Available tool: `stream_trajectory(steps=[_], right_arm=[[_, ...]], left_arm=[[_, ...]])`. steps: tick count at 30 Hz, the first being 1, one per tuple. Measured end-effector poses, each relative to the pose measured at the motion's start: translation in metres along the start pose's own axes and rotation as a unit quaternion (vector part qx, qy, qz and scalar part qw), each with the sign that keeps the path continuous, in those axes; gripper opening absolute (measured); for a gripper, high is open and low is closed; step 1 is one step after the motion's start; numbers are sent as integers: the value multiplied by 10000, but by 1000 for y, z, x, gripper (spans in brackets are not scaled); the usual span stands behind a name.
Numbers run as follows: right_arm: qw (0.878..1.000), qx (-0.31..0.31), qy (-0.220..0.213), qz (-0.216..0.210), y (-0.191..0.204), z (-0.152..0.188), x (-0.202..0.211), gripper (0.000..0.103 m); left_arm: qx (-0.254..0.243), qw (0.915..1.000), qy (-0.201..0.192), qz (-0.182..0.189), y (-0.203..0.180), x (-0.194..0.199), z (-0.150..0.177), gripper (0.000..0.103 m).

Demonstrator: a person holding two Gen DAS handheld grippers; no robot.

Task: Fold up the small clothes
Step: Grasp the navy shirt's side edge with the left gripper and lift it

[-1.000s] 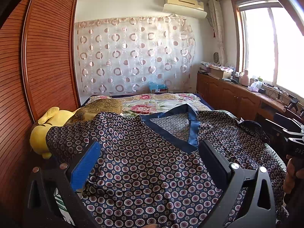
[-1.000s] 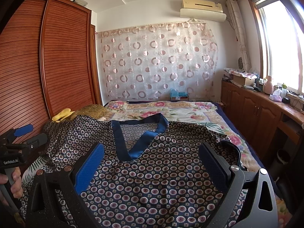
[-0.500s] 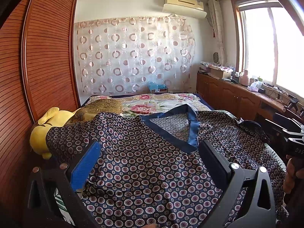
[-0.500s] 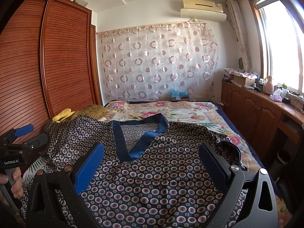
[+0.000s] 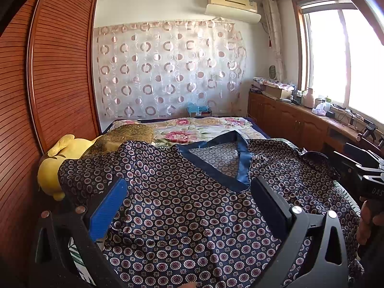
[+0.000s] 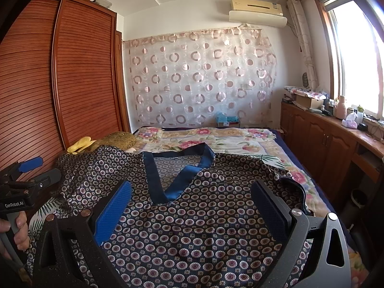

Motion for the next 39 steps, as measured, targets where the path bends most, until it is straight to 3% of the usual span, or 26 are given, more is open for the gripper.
stream_trajectory(steps=[9,24,36,39], right_arm=[[9996,80,245,-98,4,7,-16,100],[9955,327,683,-563,30,10,-63,100],[9866,663,1111,-996,59,20,-97,100],[9842,718,1215,-1073,66,24,-106,100]], left_arm=[[-2,9996,280,-27,19,-9,13,103],[201,9940,960,-479,112,-34,44,103],[601,9858,1524,-358,189,-59,67,103],[645,9830,1692,-310,200,-68,74,98]])
Point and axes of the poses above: each gripper's, at about its wrist camera, not at the fingertips, and x roughly against the way its jaws point, y to its left, z to its underside, the point moved 6 cm from there along -x, roughly the way its jaws point, and after that the axes turned 1 degree about -x, right-handed, at the moved point
